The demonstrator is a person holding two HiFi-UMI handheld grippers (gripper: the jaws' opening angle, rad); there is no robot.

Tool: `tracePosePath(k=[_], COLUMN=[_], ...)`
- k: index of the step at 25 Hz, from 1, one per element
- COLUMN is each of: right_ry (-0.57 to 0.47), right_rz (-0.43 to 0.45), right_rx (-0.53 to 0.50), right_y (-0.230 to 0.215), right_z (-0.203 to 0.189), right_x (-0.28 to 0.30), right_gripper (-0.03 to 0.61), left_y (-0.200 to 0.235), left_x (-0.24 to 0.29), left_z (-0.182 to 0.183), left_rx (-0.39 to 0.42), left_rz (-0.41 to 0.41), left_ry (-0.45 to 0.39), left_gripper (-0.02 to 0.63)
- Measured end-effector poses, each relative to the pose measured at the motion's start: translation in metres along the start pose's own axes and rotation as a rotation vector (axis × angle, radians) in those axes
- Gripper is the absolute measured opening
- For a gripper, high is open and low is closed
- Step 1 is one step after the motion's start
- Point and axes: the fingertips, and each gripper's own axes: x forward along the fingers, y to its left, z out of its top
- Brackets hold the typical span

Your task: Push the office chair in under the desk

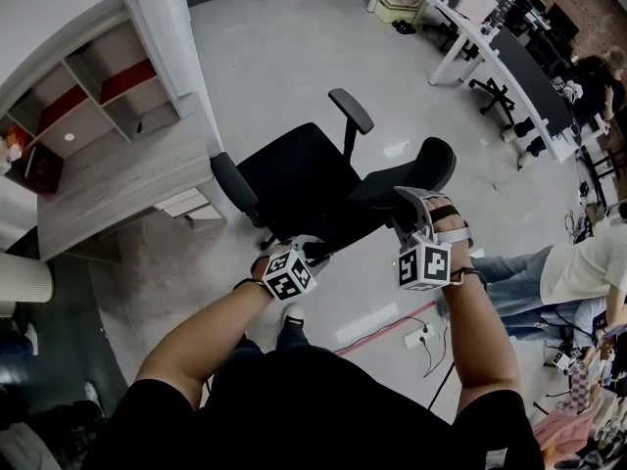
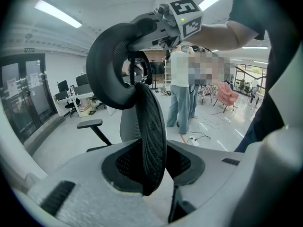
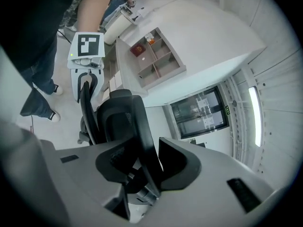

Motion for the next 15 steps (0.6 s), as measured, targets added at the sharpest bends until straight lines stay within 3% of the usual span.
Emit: tracePosePath(k=[15], right_ry=[0.016], right_rz=[0.037], right_rx=[0.054], right_y=[0.019], right_z=[0.022], right_x=[-0.023], right_gripper=[0.141], left_y=[-0.018], left_x=[-0.021], left_z=[-0.015], left_rx=[-0.001], left_rz=[-0.016], left_ry=[0.017], left_gripper=[0.129])
